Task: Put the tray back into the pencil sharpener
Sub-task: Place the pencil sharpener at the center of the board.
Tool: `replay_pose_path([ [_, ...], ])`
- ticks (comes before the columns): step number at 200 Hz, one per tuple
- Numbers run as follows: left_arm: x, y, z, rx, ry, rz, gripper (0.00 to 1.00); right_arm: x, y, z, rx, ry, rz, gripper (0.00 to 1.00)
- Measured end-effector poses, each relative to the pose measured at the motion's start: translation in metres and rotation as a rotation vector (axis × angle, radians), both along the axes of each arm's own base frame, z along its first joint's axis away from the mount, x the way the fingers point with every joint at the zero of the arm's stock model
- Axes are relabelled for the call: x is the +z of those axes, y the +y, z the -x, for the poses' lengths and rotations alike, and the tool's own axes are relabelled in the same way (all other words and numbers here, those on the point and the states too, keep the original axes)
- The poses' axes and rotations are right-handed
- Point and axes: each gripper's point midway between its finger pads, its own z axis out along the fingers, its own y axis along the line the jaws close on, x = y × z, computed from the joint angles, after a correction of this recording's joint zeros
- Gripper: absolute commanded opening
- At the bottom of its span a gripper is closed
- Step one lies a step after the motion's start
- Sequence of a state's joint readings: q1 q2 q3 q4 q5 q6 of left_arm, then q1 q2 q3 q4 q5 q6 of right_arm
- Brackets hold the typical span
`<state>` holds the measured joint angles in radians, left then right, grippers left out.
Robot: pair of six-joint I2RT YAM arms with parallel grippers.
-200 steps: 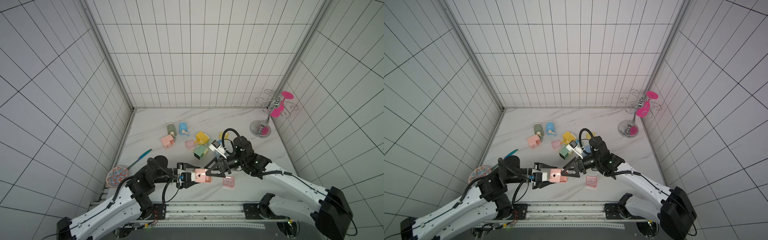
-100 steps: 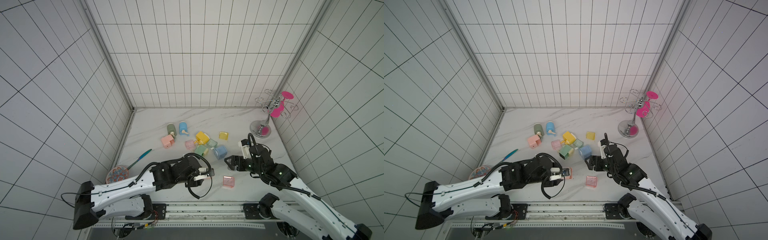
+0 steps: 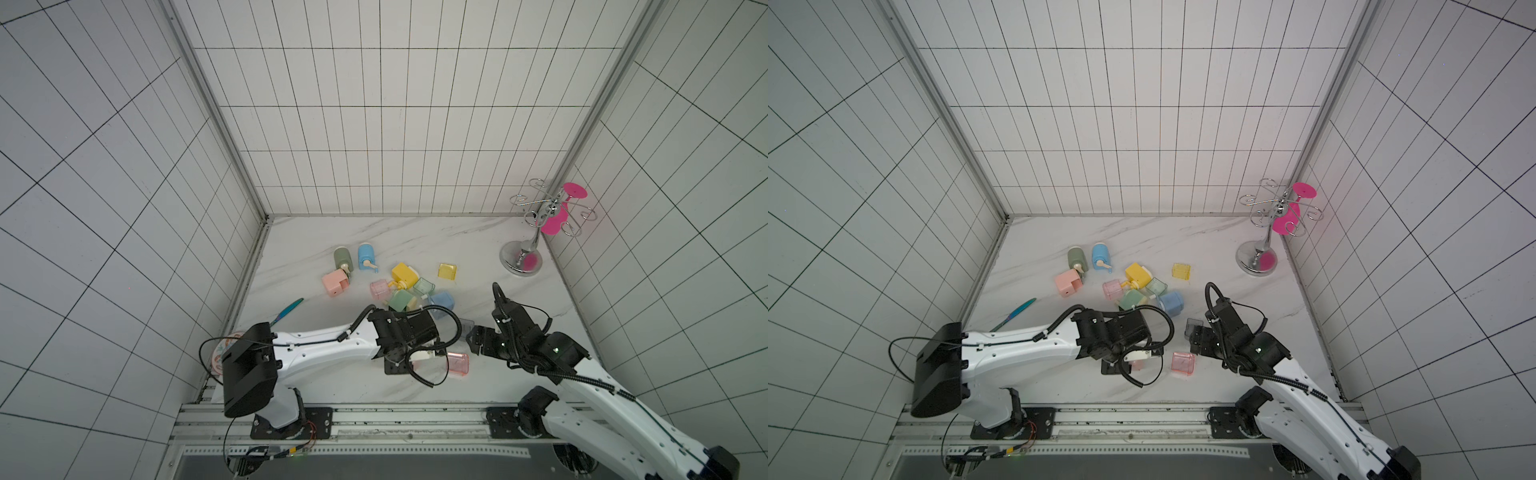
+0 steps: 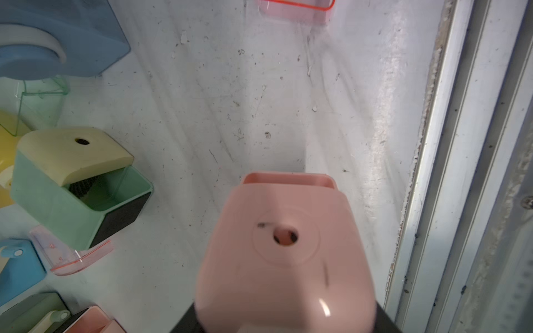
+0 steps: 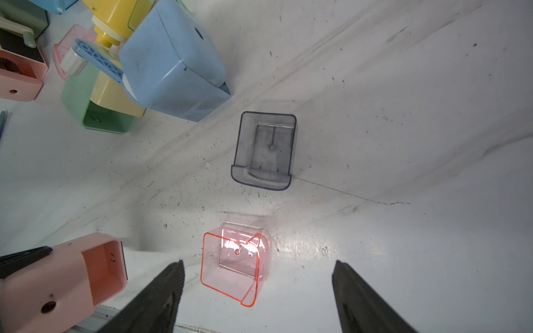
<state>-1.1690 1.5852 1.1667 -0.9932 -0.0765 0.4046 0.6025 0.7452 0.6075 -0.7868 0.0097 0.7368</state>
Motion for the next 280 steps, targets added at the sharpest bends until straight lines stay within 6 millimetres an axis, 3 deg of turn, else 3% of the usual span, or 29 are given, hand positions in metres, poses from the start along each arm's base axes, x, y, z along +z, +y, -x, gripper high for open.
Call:
replay_pose_path([
  [43, -0.007, -0.018, -0.008, 0.016, 0.013, -0.027, 0.06, -0.001, -0.002, 0.003, -0.006, -0.004, -0.007, 0.84],
  [86, -0.018, -0.021, -0.017, 0.021, -0.001, -0.105, 0.03, 0.001, -0.003, 0.005, -0.007, -0.014, -0.015, 0.84],
  [105, -0.023, -0.018, -0.020, 0.021, -0.010, -0.142, 0.07, 0.001, -0.004, 0.005, -0.006, -0.012, -0.013, 0.84],
  [125, -0.028, -0.013, -0.020, 0.021, -0.009, -0.178, 0.15, 0.000, -0.004, 0.006, -0.006, -0.011, -0.012, 0.83],
  [182, -0.029, -0.012, -0.017, 0.020, 0.005, -0.184, 0.57, 0.000, -0.004, 0.006, -0.005, -0.010, -0.012, 0.83],
  [200, -0.029, -0.012, -0.016, 0.020, 0.010, -0.180, 0.63, 0.000, -0.004, 0.006, -0.004, -0.011, -0.012, 0.83],
  [214, -0.029, -0.013, -0.016, 0.020, 0.012, -0.177, 0.73, 0.000, -0.004, 0.006, -0.002, -0.013, -0.011, 0.81],
  [266, -0.029, -0.016, -0.016, 0.016, 0.013, -0.164, 0.80, 0.000, -0.003, 0.007, 0.004, -0.013, -0.014, 0.80],
  [280, -0.029, -0.018, -0.017, 0.014, 0.012, -0.155, 0.88, 0.001, -0.003, 0.007, 0.006, -0.015, -0.017, 0.80],
])
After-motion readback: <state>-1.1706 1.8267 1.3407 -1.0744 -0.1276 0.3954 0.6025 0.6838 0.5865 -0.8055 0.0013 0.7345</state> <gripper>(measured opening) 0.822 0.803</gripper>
